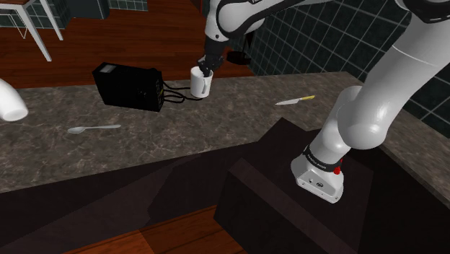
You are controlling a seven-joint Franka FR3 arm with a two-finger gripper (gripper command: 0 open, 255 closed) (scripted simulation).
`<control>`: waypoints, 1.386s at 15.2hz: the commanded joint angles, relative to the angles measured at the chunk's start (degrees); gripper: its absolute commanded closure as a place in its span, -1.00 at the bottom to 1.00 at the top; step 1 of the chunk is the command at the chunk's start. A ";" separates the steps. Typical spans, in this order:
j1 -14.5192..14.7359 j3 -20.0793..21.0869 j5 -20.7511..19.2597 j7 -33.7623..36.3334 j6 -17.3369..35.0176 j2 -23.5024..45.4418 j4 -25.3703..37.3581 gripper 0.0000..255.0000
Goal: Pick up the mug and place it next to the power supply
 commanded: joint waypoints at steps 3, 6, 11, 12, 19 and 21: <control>0.01 -0.02 0.36 -0.35 3.23 1.46 -1.73 1.00; 0.03 -0.02 0.69 -0.64 5.53 2.78 -2.72 1.00; 0.03 0.02 1.35 -1.21 9.34 5.22 -4.12 1.00; 0.03 0.03 1.50 -1.34 10.09 5.75 -4.36 1.00; -0.03 0.24 2.74 -2.37 15.34 9.72 -5.70 1.00; -0.07 0.34 3.16 -2.71 16.82 10.95 -5.96 1.00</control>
